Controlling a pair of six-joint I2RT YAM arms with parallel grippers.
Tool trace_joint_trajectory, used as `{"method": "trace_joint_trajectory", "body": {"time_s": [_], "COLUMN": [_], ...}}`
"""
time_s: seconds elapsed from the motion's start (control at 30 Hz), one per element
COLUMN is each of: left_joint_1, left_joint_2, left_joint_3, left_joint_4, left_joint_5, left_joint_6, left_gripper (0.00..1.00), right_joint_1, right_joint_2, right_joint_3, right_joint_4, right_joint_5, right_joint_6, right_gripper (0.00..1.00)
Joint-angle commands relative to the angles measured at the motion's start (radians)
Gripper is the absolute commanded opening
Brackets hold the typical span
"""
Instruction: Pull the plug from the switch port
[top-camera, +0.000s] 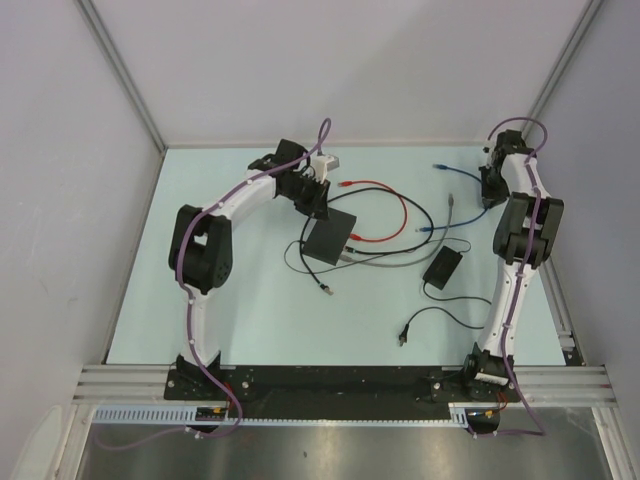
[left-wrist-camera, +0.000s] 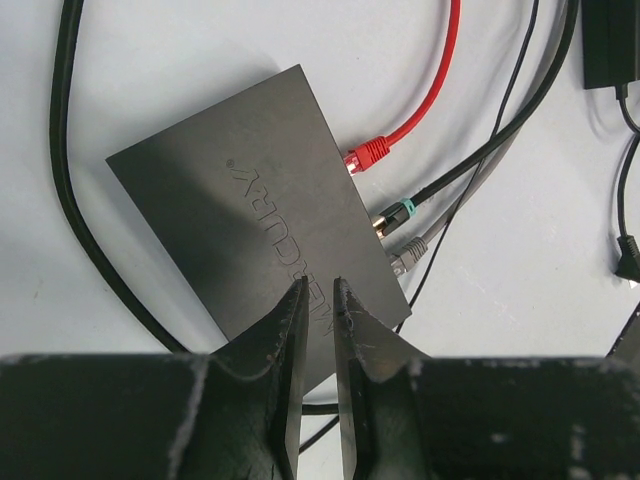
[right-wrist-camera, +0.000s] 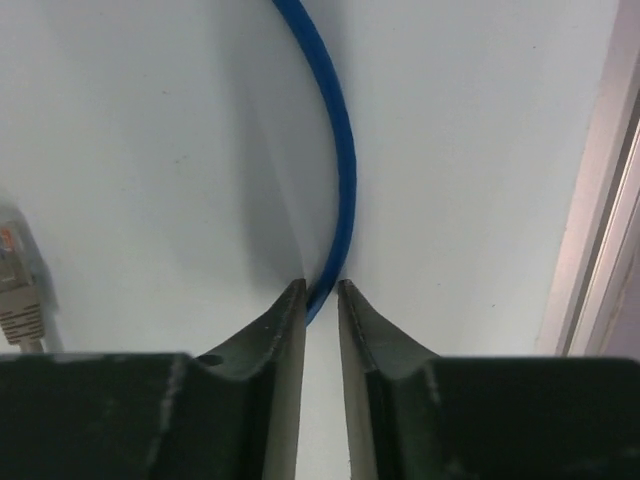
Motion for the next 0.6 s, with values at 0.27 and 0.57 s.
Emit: {"method": "trace_joint_trajectory", "body": {"time_s": [0.27, 0.57], "left_joint_1": [-0.005, -0.005], "left_joint_2": [-0.064, -0.084], "left_joint_3": [0.002, 0.005], "left_joint_4": [-0.007, -0.023], "left_joint_5": [-0.017, -0.014], "left_joint_6": [0.032, 0.048], "left_gripper": [0.22, 0.23], "right_joint_1": [-0.065, -0.031], "right_joint_2": [0.122, 0.081], "right_joint_3": [0.153, 0.256], "right_joint_4": [0.027, 0.03], "right_joint_5": [0.028, -0.098], "right_joint_6": [-0.206, -0.119], "right_gripper": [0.07, 0.15]}}
